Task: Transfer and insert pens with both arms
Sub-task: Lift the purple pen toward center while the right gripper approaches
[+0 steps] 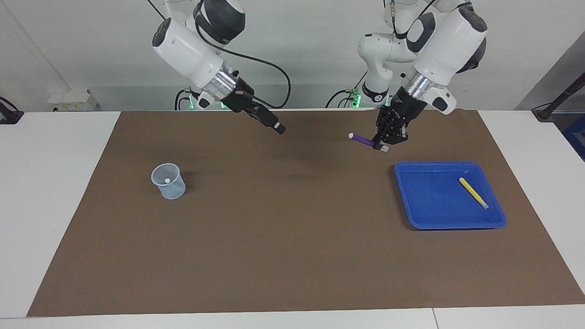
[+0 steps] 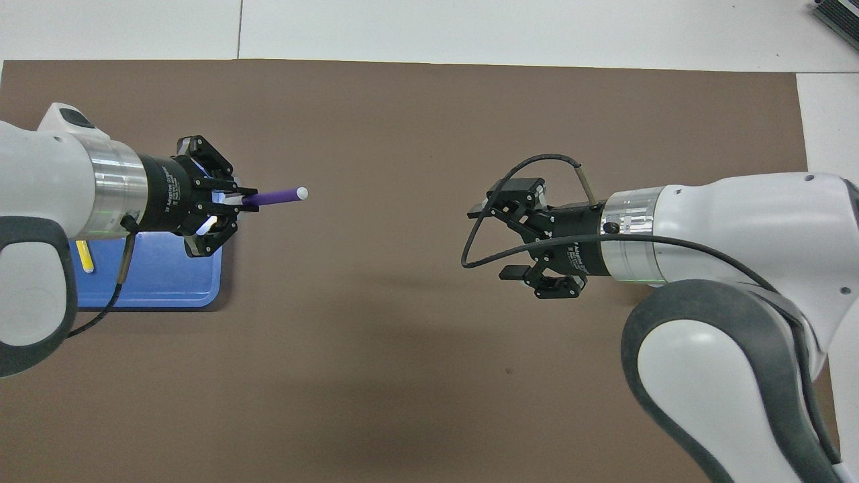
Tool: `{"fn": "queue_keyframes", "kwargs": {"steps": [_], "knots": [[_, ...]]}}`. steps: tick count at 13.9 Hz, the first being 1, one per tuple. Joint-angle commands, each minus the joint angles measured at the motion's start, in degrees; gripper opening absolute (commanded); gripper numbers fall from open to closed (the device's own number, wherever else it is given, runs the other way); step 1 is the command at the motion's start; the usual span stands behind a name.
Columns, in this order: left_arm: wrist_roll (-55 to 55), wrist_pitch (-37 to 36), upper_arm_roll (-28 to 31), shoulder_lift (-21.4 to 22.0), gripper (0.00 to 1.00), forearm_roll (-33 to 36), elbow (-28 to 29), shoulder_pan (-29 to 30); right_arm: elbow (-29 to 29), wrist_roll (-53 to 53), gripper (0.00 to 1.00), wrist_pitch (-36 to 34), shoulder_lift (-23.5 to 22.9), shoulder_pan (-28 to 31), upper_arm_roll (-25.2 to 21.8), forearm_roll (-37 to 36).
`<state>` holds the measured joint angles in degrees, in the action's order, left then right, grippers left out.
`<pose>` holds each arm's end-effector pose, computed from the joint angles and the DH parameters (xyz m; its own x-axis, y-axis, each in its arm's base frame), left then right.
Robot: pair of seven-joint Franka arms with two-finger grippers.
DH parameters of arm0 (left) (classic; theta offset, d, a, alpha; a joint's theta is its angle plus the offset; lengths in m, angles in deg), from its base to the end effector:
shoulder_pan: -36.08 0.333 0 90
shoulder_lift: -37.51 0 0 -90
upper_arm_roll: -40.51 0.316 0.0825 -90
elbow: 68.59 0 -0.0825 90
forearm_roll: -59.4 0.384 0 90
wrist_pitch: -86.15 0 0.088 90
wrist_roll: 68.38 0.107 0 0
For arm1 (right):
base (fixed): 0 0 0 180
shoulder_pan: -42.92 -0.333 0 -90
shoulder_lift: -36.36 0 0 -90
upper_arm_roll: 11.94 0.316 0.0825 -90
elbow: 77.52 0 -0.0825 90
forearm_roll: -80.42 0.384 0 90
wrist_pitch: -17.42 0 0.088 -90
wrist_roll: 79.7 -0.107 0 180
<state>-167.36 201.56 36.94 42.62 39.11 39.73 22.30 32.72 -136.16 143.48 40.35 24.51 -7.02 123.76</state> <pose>0.5245 -0.1865 0.5650 0.0502 0.9326 -0.3573 0.9913 -0.0028 0.1319 0.5170 0.2503 0.5637 0.6368 -0.6316 -0.4422 -0.7563 -0.4003 -0.5175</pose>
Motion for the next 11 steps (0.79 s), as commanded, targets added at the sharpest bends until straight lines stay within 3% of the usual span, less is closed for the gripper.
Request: {"fn": "queue_keyframes", "kwargs": {"steps": [1,6,11], "knots": [[-2.8,-0.4,0.8,3.0,0.0,-0.1,3.5,-2.6,-0.6,-3.4,1.0,7.6,-1.0,-3.5,0.2,1.0],[-5.4,-1.1,0.7,3.5,0.0,-0.2,4.4,-3.8,-0.2,-5.1,1.0,12.3,-2.2,-6.3,0.2,0.9],[-6.9,-1.1,0.7,3.6,0.0,-0.2,4.4,-4.8,-0.3,-8.7,1.0,24.0,-5.8,-13.8,0.2,0.9]]}}
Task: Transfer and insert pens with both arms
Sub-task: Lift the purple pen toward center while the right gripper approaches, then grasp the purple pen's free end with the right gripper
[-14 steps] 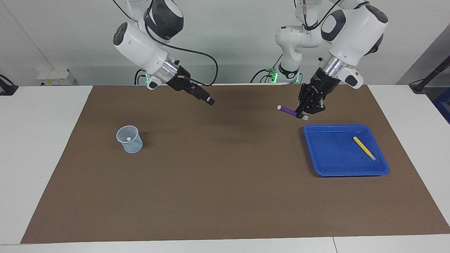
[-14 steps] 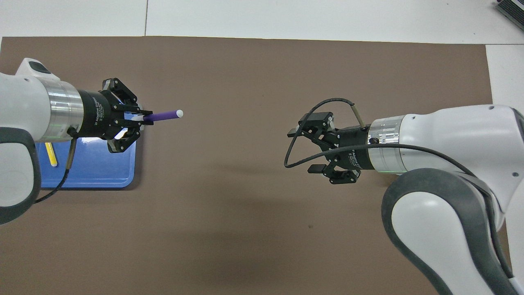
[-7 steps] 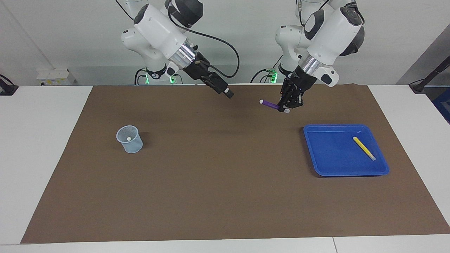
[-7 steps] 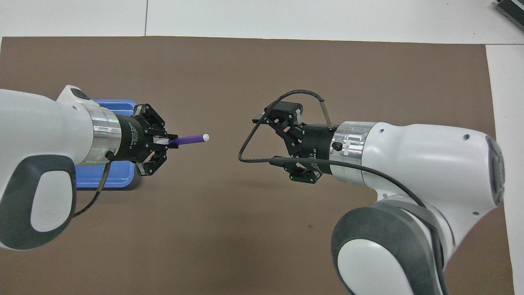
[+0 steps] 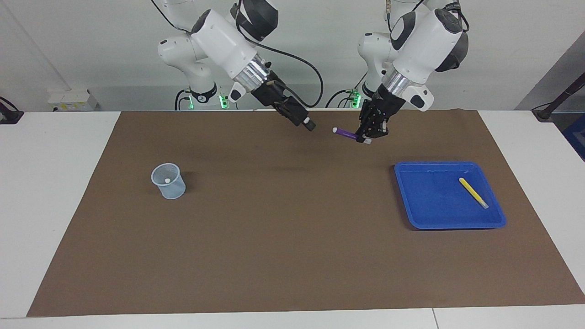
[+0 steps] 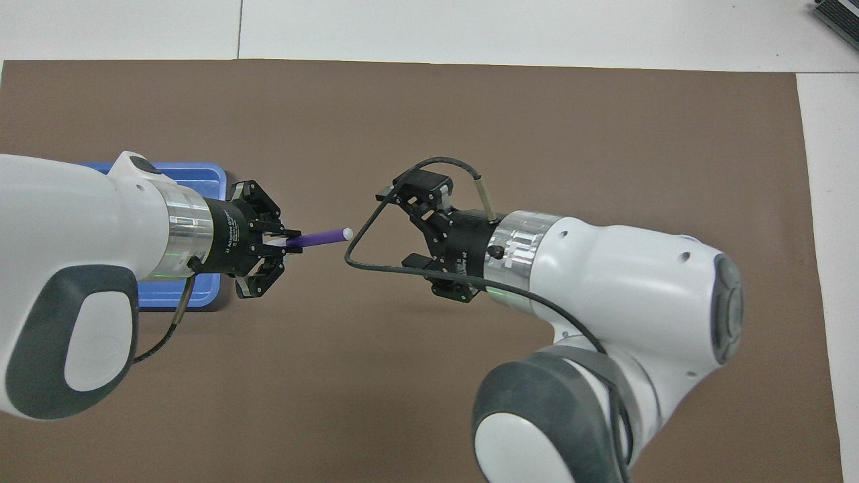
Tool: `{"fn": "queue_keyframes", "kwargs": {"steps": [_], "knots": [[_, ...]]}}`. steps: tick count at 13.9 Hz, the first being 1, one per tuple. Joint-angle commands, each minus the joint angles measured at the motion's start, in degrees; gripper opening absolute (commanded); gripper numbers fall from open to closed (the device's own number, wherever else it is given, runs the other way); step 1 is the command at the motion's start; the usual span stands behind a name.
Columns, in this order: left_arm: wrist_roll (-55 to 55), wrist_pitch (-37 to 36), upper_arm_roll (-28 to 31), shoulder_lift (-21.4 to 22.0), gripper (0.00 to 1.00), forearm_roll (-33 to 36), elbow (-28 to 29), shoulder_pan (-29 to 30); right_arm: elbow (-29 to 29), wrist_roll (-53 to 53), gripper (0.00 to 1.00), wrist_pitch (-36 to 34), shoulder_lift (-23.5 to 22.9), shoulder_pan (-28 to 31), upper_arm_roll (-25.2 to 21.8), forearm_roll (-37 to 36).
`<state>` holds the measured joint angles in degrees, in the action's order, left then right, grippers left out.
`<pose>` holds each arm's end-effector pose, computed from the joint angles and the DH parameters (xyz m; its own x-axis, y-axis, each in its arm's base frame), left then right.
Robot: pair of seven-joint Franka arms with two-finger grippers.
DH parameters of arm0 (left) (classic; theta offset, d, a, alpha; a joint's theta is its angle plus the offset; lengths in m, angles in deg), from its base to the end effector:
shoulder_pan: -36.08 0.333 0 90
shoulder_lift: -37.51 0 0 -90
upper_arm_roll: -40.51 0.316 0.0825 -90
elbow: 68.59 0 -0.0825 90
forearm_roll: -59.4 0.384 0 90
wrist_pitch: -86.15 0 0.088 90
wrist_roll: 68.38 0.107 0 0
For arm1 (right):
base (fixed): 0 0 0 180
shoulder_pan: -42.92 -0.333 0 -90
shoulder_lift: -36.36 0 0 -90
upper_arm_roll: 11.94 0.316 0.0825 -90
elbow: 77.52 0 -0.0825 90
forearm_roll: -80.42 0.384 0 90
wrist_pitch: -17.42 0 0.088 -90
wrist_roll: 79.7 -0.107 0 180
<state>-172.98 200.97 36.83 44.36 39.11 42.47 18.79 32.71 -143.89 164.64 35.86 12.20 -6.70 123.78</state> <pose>0.4999 -0.2155 0.5566 0.0054 0.9335 -0.3586 0.9972 0.0217 0.0717 0.4974 0.3470 0.5517 0.6094 -0.6766 -0.4133 -0.7318 -0.2794 -0.6216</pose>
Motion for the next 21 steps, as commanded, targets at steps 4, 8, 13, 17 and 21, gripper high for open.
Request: {"fn": "queue_keyframes", "kwargs": {"steps": [4,8,13,17,21], "knots": [[-2.0,-0.6,0.8,1.9,0.0,-0.2,1.7,-2.0,-0.7,-1.1,1.0,5.2,-2.6,-2.8,0.0,0.9],[-2.6,-1.0,0.8,2.2,0.0,-0.2,1.8,-2.7,-0.6,-0.7,0.88,6.1,-3.6,-3.6,0.0,0.9],[-3.0,-1.2,0.8,2.3,0.0,-0.2,1.9,-2.9,-0.6,-0.5,0.69,8.2,-4.2,-4.9,0.0,0.9],[-2.9,-1.5,0.8,2.6,0.0,-0.2,1.9,-2.9,-0.6,-0.3,0.68,8.2,-4.2,-5.2,0.0,0.9],[-2.9,-1.6,0.8,2.6,0.0,-0.2,1.9,-2.9,-0.5,-0.2,0.46,8.0,-4.1,-5.2,0.0,0.9]]}}
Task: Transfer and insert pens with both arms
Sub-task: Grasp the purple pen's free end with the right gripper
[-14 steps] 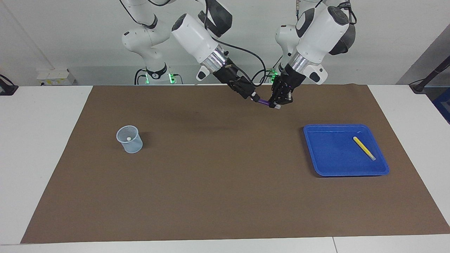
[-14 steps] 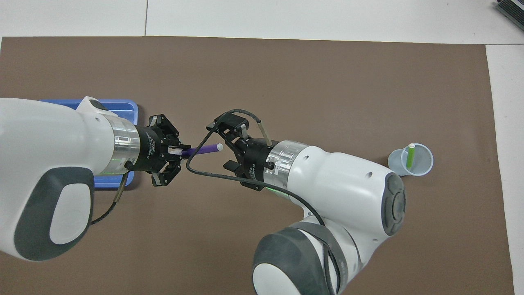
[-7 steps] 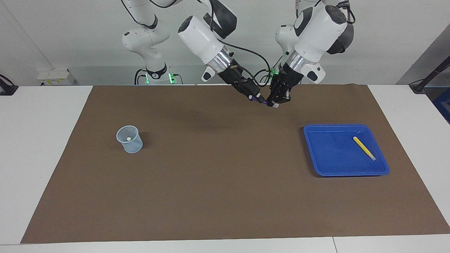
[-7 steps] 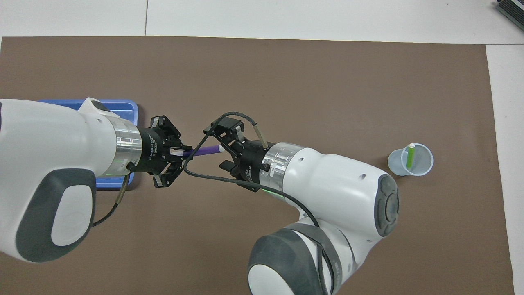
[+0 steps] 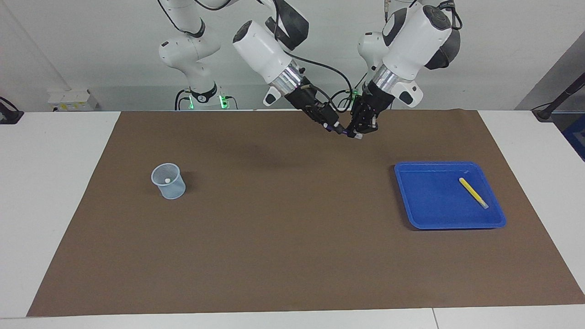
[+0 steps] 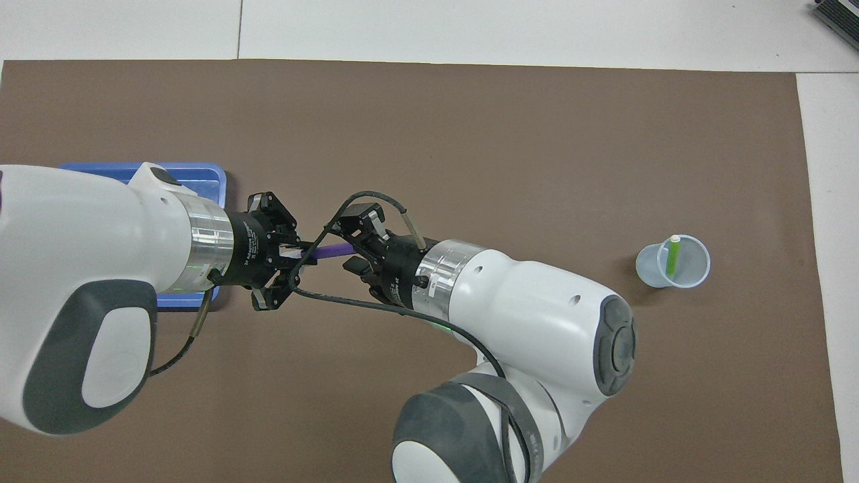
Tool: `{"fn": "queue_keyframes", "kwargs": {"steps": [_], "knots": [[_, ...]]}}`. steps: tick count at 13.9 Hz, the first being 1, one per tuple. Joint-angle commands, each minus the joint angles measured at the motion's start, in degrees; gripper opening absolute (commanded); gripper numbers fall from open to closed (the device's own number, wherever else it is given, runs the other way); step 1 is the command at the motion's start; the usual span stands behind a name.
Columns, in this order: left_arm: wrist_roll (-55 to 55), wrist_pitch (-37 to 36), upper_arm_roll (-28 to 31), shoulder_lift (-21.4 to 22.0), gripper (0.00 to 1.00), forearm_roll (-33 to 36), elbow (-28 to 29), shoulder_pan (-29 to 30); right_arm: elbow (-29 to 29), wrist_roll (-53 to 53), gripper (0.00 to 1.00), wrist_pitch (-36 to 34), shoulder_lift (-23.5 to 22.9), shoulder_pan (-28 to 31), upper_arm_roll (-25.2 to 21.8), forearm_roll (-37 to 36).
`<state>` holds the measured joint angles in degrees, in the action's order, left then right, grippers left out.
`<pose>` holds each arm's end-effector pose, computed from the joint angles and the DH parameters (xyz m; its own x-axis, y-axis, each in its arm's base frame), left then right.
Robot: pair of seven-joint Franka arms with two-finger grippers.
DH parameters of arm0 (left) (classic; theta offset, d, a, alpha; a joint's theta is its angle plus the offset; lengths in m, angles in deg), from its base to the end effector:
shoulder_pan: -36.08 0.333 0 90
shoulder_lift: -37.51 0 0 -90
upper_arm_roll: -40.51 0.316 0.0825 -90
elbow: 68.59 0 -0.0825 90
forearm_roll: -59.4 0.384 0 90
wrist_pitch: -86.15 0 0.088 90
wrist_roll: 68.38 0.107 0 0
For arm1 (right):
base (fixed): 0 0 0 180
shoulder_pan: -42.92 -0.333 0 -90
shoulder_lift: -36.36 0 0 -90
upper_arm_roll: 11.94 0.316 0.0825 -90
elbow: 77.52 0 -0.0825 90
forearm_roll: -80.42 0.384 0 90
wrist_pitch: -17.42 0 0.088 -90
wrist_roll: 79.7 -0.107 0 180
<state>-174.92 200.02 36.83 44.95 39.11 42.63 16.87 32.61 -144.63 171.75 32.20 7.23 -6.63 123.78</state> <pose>0.4883 -0.2313 0.5592 0.0052 0.9335 -0.3585 0.9986 0.0143 0.0518 0.4849 0.3896 0.5259 0.6217 -0.6761 -0.3954 -0.7129 -0.2792 -0.6433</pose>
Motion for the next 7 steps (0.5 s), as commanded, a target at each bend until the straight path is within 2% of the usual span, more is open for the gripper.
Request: {"fn": "queue_keyframes", "kwargs": {"steps": [1,5,7], "knots": [[-0.9,-0.8,0.8,2.0,0.0,-0.2,1.6,-1.0,-0.3,0.5,0.37,0.9,-0.4,-0.3,0.0,0.9],[-0.9,-0.9,0.8,2.0,0.0,-0.2,1.6,-1.0,-0.3,0.5,0.0,0.7,-0.4,-0.3,0.0,0.9],[-0.9,-1.0,0.8,2.1,0.0,-0.2,1.6,-1.0,-0.2,0.6,0.0,0.7,-0.2,-0.3,0.0,0.9]]}}
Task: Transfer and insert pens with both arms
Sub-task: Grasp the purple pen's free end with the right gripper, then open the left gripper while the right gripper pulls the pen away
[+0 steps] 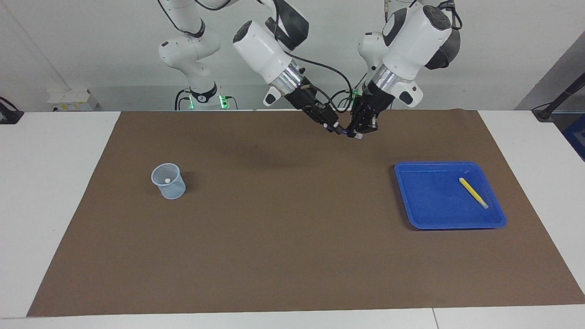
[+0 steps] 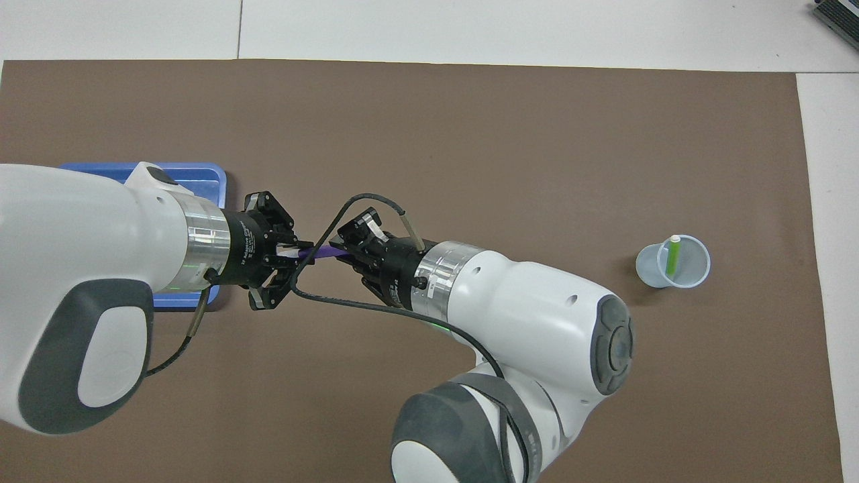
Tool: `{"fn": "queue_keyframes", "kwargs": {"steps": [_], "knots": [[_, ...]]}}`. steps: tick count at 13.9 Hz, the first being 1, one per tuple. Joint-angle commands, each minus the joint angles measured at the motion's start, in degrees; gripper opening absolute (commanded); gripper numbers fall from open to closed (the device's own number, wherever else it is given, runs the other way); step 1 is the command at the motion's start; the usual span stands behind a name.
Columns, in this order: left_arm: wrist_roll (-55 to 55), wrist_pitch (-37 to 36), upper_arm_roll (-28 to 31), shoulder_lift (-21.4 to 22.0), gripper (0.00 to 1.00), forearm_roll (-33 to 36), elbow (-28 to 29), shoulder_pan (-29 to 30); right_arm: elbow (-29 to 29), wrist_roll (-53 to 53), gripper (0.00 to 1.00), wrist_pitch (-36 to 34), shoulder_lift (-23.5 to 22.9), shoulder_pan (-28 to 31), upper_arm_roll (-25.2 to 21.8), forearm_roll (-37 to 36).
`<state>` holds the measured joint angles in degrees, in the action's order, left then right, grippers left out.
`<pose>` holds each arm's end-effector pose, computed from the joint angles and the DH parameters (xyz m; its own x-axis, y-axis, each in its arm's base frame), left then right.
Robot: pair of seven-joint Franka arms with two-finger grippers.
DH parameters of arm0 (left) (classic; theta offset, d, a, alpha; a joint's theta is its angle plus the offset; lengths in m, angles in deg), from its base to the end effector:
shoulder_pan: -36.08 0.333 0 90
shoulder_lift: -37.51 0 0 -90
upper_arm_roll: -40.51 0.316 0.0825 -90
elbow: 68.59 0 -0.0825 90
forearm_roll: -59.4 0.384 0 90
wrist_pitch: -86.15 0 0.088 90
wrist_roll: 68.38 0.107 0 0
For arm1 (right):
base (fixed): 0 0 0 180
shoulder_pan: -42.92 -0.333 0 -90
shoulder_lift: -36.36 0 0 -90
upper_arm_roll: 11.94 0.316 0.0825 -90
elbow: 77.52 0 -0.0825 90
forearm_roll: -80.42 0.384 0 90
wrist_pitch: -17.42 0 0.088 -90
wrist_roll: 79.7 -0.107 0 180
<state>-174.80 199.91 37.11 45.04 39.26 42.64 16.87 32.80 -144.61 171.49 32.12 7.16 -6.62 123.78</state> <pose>0.4890 -0.2286 0.5597 0.0040 0.9342 -0.3567 0.9985 0.0159 0.0529 0.4840 0.3905 0.5229 0.6221 -0.6750 -0.3967 -0.7159 -0.2852 -0.6373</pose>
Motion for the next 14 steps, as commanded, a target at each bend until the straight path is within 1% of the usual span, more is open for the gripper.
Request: {"fn": "queue_keyframes", "kwargs": {"steps": [1,4,5,6,7,8,10,12,14], "knots": [[-1.1,-0.9,0.5,2.0,0.0,-0.3,1.6,-0.9,-0.4,0.6,0.0,0.9,-0.1,-0.2,0.0,0.9],[-0.5,-0.9,0.5,2.0,0.0,-0.3,1.7,-1.0,-0.4,0.7,0.0,0.9,-0.1,-0.1,0.0,0.9],[-0.2,-0.8,0.5,2.0,0.09,-0.3,1.7,-1.0,-0.4,0.7,0.0,0.9,-0.1,-0.1,0.0,0.9],[-0.2,-0.6,0.5,2.0,0.33,-0.3,1.6,-1.0,-0.3,0.8,0.0,0.8,-0.1,-0.1,0.0,0.9],[-0.3,-0.4,0.5,2.0,0.71,-0.3,1.6,-1.0,-0.3,0.9,0.0,0.8,-0.1,0.0,0.0,0.9],[-0.4,-0.2,0.5,2.1,0.86,-0.3,1.6,-1.0,-0.3,0.9,0.0,0.7,-0.1,0.1,0.0,0.9],[-0.5,-0.2,0.5,2.2,0.9,-0.3,1.6,-1.0,-0.2,3.5,0.0,-0.9,0.0,0.5,-0.1,0.3],[-0.1,-0.2,0.5,2.2,0.9,-0.3,1.6,-0.9,-0.3,10.6,0.0,-7.0,0.3,2.8,-0.3,-0.1],[4.5,-0.6,0.5,2.3,0.9,-0.3,2.1,-0.5,-0.3,18.0,0.0,-12.3,0.6,5.0,-0.5,-2.0]]}}
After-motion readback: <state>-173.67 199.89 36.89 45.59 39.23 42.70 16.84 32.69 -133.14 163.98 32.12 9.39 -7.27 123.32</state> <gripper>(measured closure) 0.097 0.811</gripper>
